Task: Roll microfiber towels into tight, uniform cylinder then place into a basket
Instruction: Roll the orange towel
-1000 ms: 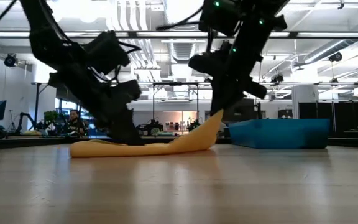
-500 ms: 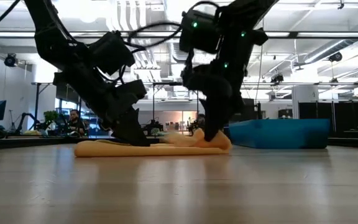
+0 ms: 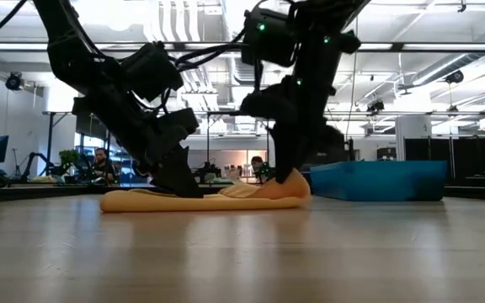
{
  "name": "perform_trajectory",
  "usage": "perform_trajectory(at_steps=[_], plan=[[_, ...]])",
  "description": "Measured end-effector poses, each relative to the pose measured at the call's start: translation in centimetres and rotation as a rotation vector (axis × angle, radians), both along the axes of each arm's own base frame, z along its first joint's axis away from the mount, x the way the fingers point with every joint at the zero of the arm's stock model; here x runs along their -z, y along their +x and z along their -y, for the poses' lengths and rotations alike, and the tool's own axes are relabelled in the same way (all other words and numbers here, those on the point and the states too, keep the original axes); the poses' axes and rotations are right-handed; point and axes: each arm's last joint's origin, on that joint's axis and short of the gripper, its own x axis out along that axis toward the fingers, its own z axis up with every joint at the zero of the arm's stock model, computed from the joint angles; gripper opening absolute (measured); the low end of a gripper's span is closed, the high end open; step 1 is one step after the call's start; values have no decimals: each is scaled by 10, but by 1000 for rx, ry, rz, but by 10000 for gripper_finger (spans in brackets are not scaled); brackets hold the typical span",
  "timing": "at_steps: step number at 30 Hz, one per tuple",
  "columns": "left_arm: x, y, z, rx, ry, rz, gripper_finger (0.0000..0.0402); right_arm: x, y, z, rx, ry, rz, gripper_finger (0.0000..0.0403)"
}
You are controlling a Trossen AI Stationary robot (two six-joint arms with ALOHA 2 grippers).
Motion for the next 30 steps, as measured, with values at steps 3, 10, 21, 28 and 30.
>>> perform_trajectory(at_steps=[3, 10, 21, 28, 30], plan=[[0, 0, 0, -9, -9, 1, 183, -3, -7, 1, 149, 30, 5, 9], [-2, -5, 1, -4, -18, -64, 183, 16, -26, 1, 501, 109, -64, 9], [-13, -24, 3, 15, -11, -130, 183, 4, -27, -2, 451, 176, -64, 67], [-13, -26, 5, 41, -25, -146, 183, -20, -7, -3, -64, 48, 90, 171], [-13, -26, 7, 72, -28, -147, 183, -21, 5, -3, -209, 7, 209, 180]])
